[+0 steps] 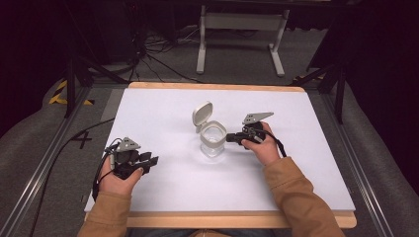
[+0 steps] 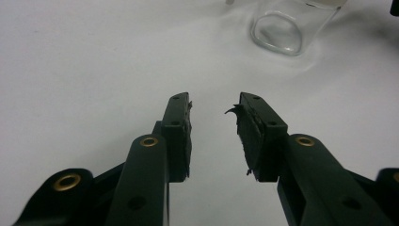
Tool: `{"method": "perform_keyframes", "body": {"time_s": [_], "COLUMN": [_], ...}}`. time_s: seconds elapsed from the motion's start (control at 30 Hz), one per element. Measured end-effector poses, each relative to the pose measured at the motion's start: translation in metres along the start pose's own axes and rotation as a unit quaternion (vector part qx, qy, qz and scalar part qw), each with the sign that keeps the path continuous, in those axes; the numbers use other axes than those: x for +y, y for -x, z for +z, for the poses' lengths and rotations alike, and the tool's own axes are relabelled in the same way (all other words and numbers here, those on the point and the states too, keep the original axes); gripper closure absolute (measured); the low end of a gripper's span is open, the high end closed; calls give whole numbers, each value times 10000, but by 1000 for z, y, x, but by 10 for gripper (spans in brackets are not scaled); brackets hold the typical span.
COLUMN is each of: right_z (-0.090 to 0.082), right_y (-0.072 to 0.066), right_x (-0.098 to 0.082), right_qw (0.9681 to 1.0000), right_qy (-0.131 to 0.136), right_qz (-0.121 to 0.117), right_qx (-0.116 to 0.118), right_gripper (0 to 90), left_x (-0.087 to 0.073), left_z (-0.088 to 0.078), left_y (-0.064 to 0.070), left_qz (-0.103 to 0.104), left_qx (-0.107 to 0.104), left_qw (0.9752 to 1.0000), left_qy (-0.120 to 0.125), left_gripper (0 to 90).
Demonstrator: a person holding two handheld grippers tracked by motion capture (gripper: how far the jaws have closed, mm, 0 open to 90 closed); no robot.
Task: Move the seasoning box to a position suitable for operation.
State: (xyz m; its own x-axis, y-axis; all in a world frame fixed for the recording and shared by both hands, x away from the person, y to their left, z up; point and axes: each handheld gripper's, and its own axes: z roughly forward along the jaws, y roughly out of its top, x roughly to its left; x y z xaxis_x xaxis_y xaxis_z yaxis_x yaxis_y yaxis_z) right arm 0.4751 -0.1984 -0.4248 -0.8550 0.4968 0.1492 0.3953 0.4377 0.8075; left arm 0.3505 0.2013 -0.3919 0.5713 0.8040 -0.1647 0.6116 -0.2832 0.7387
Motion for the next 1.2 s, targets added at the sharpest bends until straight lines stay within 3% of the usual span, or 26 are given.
{"method": "perform_keyframes", "body": {"time_s": [0.47,0.77,0.93,1.07,1.13,1.2], "right_z": [-6,-7,-4,-6,-10,-10], "right_y": [-27,-37,-43,-43,-37,-35], "right_x": [-4,-8,-8,-7,-6,-6], "right_qw": [9989,9984,9980,9979,9986,9988], "right_qy": [-332,-386,-419,-409,-330,-284], "right_qz": [-328,-400,-453,-498,-347,-311], "right_qx": [6,72,143,5,-232,-243], "right_gripper": [900,900,900,900,900,900], "left_x": [12,19,21,21,21,20], "left_z": [13,23,26,25,24,24], "left_y": [-1,1,2,0,1,0], "left_qz": [103,245,227,259,206,243], "left_qx": [-96,-188,-245,-224,-214,-210], "left_qw": [9999,9995,9994,9993,9995,9994], "left_qy": [75,78,82,118,126,120], "left_gripper": [663,663,666,667,670,671]}}
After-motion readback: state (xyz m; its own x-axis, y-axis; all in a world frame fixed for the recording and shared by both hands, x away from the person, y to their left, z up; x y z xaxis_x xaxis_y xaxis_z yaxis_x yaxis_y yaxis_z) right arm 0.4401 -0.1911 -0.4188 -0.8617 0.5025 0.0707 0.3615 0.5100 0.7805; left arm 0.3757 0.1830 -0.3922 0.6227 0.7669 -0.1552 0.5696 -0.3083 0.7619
